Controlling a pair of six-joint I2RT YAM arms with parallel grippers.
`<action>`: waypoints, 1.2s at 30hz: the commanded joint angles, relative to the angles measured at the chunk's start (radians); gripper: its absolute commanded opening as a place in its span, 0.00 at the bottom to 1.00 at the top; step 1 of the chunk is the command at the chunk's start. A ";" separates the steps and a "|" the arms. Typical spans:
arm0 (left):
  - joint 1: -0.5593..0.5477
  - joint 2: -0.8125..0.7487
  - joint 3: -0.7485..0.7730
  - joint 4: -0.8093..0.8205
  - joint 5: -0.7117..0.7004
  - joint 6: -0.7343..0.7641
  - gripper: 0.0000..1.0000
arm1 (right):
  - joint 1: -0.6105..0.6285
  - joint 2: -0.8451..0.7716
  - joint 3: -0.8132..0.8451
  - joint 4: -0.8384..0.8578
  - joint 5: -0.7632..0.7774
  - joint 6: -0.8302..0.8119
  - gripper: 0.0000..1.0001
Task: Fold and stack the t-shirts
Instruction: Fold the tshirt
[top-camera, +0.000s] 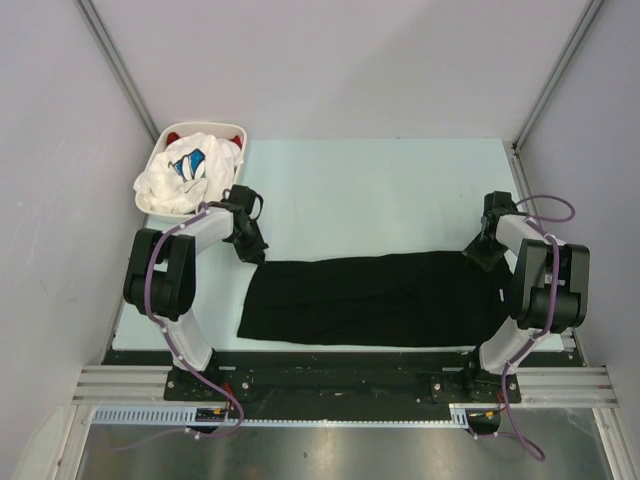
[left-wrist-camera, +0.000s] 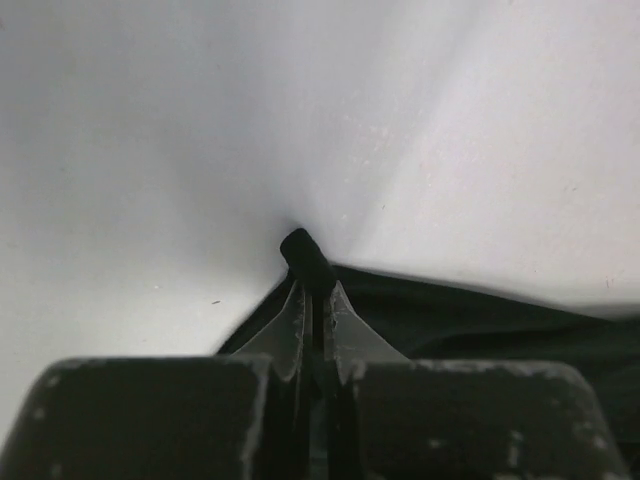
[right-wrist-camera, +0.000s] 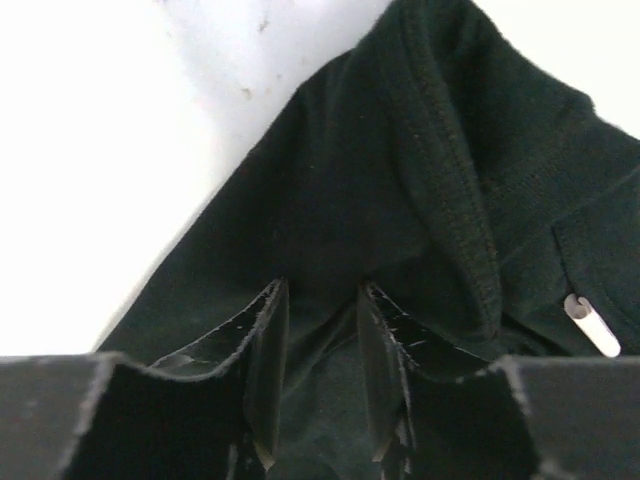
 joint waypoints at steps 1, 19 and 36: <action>-0.006 0.023 -0.018 0.036 0.028 0.002 0.00 | 0.020 0.086 -0.024 0.212 -0.020 0.024 0.26; 0.050 0.123 0.152 0.007 0.052 0.017 0.00 | 0.042 0.182 0.168 0.200 -0.005 0.041 0.00; 0.145 0.507 0.831 -0.184 0.063 0.037 0.02 | 0.053 0.501 0.666 0.089 -0.011 0.079 0.00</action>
